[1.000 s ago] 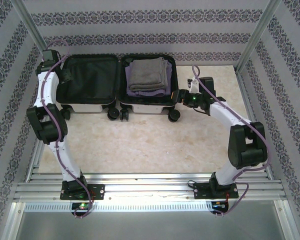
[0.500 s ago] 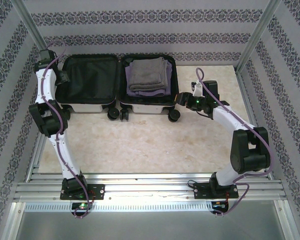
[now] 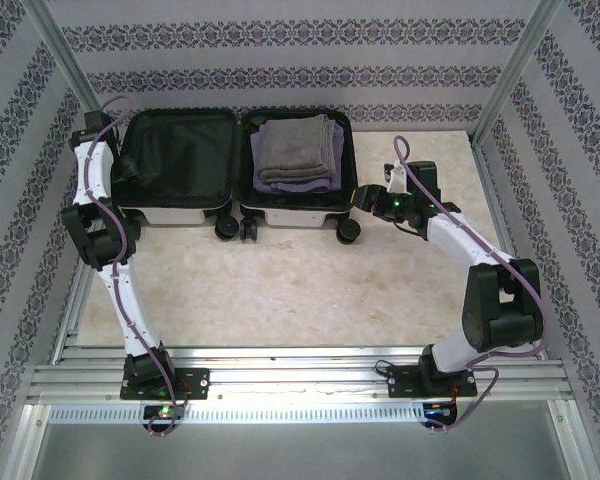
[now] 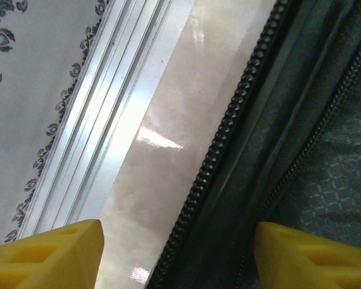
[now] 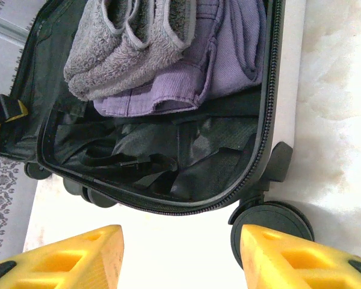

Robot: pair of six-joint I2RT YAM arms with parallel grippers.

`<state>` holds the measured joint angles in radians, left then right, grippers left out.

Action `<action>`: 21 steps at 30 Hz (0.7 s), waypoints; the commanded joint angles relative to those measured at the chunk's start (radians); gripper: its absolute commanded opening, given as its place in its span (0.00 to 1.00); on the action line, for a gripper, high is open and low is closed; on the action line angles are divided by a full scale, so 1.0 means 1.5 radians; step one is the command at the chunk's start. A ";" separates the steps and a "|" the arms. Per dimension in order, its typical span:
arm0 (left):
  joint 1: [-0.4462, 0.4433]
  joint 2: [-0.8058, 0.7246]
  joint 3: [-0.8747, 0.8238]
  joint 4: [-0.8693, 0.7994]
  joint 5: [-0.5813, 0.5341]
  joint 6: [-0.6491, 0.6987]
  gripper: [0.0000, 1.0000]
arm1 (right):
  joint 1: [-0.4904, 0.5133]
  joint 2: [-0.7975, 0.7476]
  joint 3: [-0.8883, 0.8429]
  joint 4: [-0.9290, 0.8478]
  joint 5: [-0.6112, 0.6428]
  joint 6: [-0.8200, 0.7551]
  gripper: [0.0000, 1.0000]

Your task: Pack the luggage

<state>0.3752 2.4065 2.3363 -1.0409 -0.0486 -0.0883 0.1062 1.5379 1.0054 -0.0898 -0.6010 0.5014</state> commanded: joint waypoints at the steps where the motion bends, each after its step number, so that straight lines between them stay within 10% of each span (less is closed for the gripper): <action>1: 0.010 0.001 0.019 -0.035 0.007 0.016 0.61 | -0.006 -0.019 -0.004 -0.009 0.012 0.001 0.54; 8: 0.010 -0.019 0.005 -0.025 0.010 0.031 0.33 | -0.006 -0.023 -0.009 -0.011 0.018 -0.001 0.53; 21: 0.009 -0.084 -0.015 -0.014 0.063 0.048 0.12 | -0.006 -0.019 -0.013 -0.005 0.020 0.000 0.52</action>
<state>0.3893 2.3672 2.3074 -1.0431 0.0132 0.0101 0.1062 1.5333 1.0046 -0.0967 -0.5869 0.5014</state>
